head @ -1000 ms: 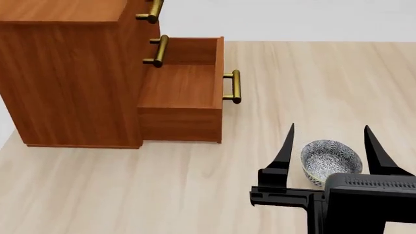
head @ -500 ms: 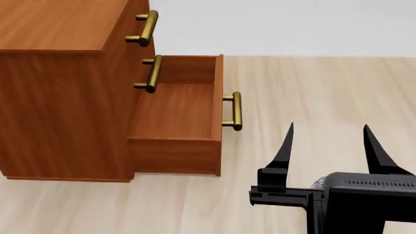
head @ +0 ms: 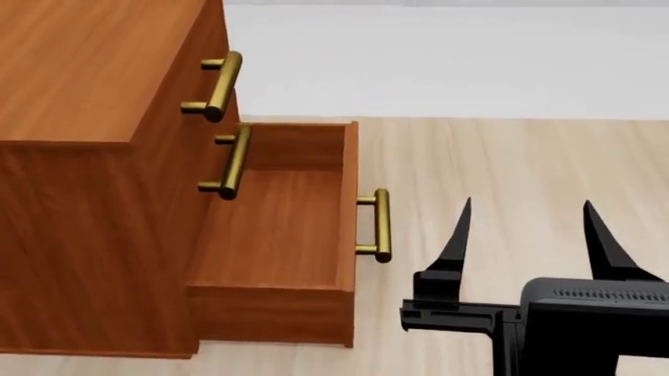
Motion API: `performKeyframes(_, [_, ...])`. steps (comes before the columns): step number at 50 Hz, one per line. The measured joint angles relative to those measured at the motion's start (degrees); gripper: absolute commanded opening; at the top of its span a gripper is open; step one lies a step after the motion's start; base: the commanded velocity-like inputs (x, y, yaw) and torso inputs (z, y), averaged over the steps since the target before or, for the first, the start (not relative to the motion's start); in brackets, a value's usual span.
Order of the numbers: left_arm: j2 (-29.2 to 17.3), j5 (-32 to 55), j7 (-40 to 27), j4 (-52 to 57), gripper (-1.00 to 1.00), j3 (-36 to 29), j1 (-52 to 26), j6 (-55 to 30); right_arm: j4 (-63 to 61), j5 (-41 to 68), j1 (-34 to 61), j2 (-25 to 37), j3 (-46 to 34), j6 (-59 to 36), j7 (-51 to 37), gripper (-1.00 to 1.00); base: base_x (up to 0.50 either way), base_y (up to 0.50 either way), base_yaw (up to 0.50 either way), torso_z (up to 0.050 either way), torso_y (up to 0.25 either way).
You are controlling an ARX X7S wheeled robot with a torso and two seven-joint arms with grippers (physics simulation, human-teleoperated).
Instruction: Put the bowl in the bottom drawer of the cabinet.
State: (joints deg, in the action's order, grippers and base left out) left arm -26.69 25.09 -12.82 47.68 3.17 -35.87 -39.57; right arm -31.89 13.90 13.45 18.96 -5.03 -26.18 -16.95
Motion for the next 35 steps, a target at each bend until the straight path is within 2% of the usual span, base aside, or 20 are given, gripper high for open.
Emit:
performKeyframes(16, [-0.2, 0.2, -0.3, 0.0, 1.00, -0.1, 0.2, 0.2, -0.1, 0.1, -0.1, 0.3, -0.2, 0.1, -0.3, 1.00, 0.30, 0.00, 0.00, 0.000, 0.000])
performKeyframes(35, [-0.4, 0.8, -0.5, 0.0, 1.00, 0.0, 0.2, 0.3, -0.2, 0.2, -0.2, 0.5, -0.3, 0.6, -0.7, 1.00, 0.00, 0.00, 0.00, 0.000, 0.001])
